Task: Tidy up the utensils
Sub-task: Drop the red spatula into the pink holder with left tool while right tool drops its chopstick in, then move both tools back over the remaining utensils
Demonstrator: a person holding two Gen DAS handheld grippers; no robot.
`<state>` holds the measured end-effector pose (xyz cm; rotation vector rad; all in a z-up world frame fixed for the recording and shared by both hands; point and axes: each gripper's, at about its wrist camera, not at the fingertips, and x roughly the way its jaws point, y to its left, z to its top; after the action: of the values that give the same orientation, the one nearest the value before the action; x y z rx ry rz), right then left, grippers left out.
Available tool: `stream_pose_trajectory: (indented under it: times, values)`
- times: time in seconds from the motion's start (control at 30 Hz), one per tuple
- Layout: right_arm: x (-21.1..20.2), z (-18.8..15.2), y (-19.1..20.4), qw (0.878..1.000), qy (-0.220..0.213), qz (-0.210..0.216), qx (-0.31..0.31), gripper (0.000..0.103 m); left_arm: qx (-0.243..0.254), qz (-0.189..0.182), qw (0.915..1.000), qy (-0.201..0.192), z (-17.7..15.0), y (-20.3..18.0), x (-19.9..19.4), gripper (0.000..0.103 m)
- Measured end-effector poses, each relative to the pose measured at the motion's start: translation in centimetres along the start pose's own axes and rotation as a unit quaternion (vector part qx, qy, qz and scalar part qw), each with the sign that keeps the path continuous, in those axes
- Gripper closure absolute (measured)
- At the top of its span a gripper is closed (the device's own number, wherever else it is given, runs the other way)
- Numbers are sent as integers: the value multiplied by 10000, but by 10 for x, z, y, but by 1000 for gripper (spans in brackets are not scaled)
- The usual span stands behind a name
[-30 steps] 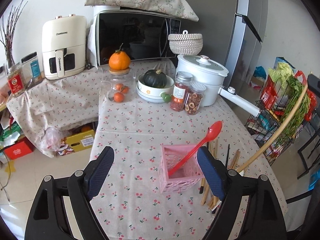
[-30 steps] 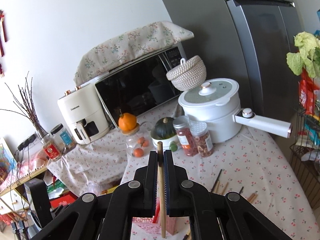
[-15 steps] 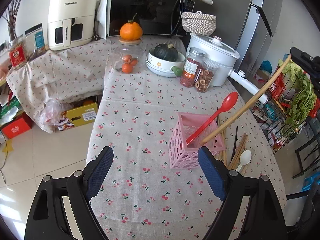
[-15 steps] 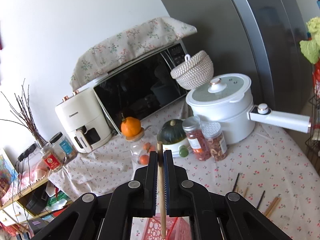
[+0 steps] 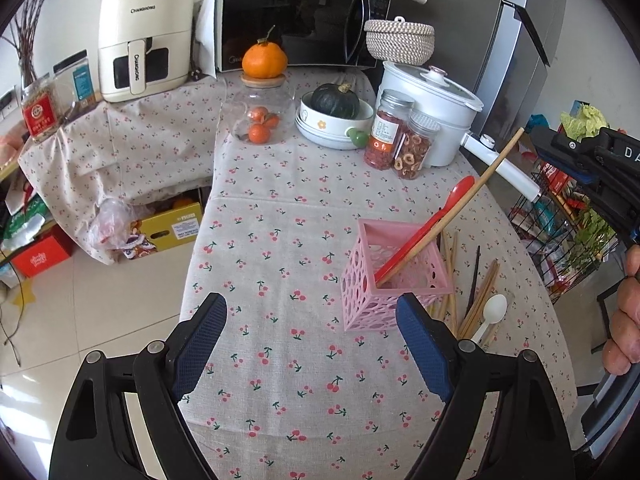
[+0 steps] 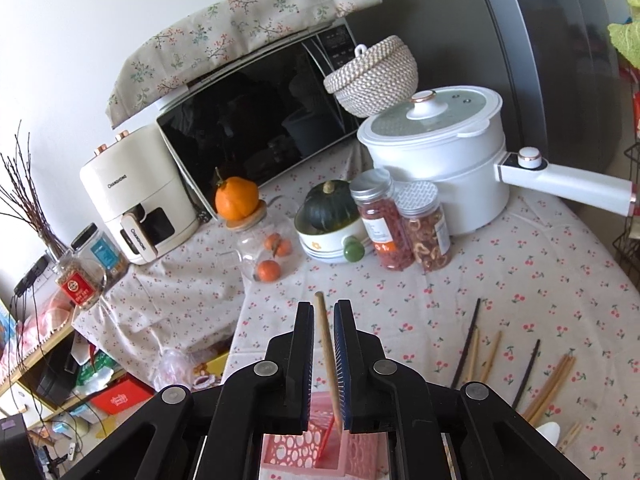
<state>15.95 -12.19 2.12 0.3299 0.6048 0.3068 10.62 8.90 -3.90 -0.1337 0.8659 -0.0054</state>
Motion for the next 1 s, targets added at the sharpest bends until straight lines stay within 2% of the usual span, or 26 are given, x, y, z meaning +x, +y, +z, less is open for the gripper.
stream_pose_trajectory:
  times: [0.03, 0.1, 0.3, 0.43, 0.57, 0.8, 1.0]
  values:
    - [-2, 0, -2, 10000, -10, -26, -26, 72, 26, 16, 10000, -20, 0, -1, -2, 14]
    - [-9, -1, -4, 9998, -71, -164, -76, 54, 76, 10, 10000, -61, 0, -3, -6, 14]
    - [-29, -6, -6, 9952, -196, -792, -548, 31, 196, -94, 9997, -68, -1, -10, -11, 14]
    - [-42, -12, -9, 9895, -266, -1123, -867, 23, 370, -115, 9992, -110, -4, -18, -13, 14]
    - [-49, -20, -14, 9844, -206, -1337, -1123, 19, 447, -114, 9989, -73, -7, -24, -12, 14]
    - [-38, -37, -39, 9812, 494, -1462, -1155, 17, 649, -178, 9977, 70, -15, -43, -5, 14]
    - [-27, -50, -77, 9774, 1135, -1567, -857, 16, 903, -251, 9951, 325, -24, -67, 5, 14]
